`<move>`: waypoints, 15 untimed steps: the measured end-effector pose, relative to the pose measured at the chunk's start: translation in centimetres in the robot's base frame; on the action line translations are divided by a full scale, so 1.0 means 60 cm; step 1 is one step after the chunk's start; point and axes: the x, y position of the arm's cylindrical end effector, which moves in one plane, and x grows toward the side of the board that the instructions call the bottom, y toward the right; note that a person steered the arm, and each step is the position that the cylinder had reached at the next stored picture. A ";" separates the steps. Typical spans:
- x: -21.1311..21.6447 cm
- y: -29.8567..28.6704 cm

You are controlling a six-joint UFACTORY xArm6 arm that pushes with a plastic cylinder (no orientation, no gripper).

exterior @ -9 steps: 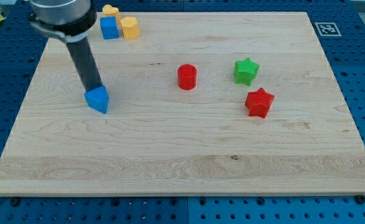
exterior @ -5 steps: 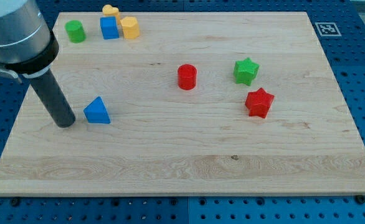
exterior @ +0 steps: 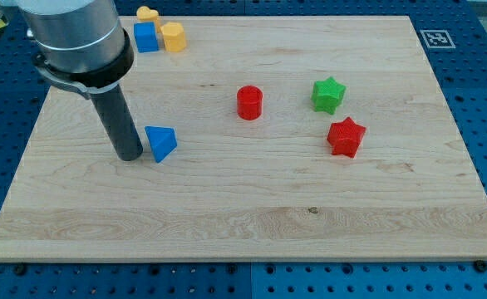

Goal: Move the blue triangle towards the red star

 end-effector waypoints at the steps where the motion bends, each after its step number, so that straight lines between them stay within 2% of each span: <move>1: 0.004 0.031; 8: -0.033 0.045; 13: -0.060 0.150; 15: -0.078 0.161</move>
